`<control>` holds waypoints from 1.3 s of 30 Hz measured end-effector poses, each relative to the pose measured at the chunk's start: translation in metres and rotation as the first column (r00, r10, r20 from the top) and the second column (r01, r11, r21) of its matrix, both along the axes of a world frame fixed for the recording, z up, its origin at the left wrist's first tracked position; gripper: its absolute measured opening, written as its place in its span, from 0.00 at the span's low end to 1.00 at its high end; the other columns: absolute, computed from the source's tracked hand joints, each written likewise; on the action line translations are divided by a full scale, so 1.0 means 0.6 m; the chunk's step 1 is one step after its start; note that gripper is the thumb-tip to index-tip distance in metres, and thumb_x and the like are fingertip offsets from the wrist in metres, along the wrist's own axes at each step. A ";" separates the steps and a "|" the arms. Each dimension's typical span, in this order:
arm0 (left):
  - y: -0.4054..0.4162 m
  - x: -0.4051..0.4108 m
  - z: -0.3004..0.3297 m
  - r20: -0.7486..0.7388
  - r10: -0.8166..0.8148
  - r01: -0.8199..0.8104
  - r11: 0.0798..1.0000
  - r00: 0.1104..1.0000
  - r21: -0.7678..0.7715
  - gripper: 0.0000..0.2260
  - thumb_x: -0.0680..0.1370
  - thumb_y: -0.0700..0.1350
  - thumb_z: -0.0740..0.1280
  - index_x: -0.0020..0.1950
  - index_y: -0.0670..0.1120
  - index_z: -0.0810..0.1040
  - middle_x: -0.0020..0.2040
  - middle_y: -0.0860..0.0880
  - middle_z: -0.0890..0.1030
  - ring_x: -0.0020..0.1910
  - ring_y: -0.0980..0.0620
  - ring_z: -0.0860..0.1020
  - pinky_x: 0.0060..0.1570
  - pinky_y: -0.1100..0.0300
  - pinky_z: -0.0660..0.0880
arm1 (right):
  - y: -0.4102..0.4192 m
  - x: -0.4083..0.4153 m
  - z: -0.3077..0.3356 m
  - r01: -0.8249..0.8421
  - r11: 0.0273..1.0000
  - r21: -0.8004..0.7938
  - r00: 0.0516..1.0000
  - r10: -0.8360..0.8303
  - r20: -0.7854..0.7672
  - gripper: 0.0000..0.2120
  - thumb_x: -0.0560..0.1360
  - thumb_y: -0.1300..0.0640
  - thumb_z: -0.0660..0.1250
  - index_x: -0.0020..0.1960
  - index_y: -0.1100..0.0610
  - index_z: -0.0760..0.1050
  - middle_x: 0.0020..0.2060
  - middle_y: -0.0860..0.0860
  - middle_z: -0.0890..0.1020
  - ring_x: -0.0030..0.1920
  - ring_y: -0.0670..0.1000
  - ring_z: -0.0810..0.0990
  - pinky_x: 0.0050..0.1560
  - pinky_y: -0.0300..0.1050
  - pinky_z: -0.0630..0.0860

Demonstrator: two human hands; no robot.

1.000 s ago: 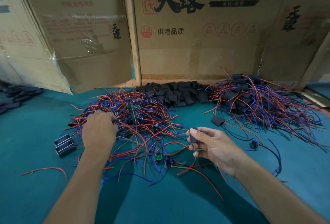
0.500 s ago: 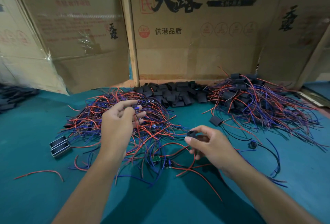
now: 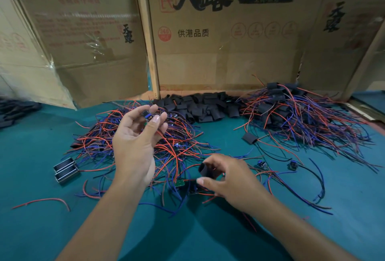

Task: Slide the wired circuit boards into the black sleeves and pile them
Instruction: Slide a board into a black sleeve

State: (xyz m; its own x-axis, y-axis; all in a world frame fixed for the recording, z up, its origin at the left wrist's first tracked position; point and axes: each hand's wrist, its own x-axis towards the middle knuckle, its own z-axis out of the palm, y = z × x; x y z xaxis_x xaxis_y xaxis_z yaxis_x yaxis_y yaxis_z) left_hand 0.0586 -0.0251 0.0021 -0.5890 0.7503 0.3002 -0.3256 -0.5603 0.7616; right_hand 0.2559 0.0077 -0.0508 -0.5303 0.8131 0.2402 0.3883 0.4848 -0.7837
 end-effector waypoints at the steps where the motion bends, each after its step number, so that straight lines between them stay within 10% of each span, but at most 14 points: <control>1: 0.001 0.000 0.000 0.018 -0.004 0.003 1.000 1.000 0.011 0.10 0.78 0.30 0.67 0.56 0.41 0.77 0.57 0.41 0.82 0.53 0.45 0.84 0.48 0.60 0.80 | -0.005 -0.006 -0.003 -0.003 0.999 0.038 1.000 0.002 0.012 0.08 0.70 0.51 0.76 0.44 0.50 0.78 0.38 0.46 0.82 0.37 0.44 0.79 0.43 0.45 0.78; 10: 0.002 0.003 0.005 0.191 -0.080 0.076 0.997 0.978 0.025 0.09 0.79 0.31 0.65 0.55 0.43 0.77 0.53 0.45 0.84 0.53 0.50 0.84 0.46 0.66 0.79 | -0.034 -0.034 -0.015 -0.134 0.975 -0.175 0.979 0.102 -0.177 0.10 0.70 0.56 0.77 0.47 0.52 0.78 0.41 0.47 0.84 0.39 0.42 0.80 0.48 0.41 0.79; 23: 0.004 0.006 0.002 0.203 -0.088 0.082 0.996 0.975 0.039 0.10 0.78 0.30 0.65 0.54 0.43 0.77 0.50 0.46 0.85 0.51 0.49 0.85 0.45 0.65 0.79 | -0.058 -0.042 -0.009 -0.125 0.992 -0.013 0.975 0.121 -0.187 0.12 0.69 0.51 0.77 0.48 0.50 0.75 0.38 0.47 0.83 0.38 0.53 0.80 0.45 0.51 0.79; 39: 0.000 0.045 -0.019 -0.105 0.053 -0.050 0.998 0.993 0.036 0.09 0.79 0.32 0.67 0.58 0.40 0.77 0.55 0.43 0.83 0.50 0.45 0.85 0.47 0.60 0.80 | -0.050 -0.040 0.006 0.079 0.992 -0.102 0.943 -0.108 -0.315 0.13 0.66 0.44 0.75 0.44 0.50 0.78 0.37 0.45 0.84 0.38 0.47 0.83 0.44 0.48 0.80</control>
State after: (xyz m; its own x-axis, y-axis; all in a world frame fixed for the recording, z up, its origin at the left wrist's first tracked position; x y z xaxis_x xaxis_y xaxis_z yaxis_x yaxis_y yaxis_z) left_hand 0.0855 -0.0252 -0.0095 -0.5900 0.7086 0.3871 -0.2141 -0.5996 0.7711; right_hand 0.2321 -0.0224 -0.0472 -0.3583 0.8804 0.3106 0.1516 0.3831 -0.9112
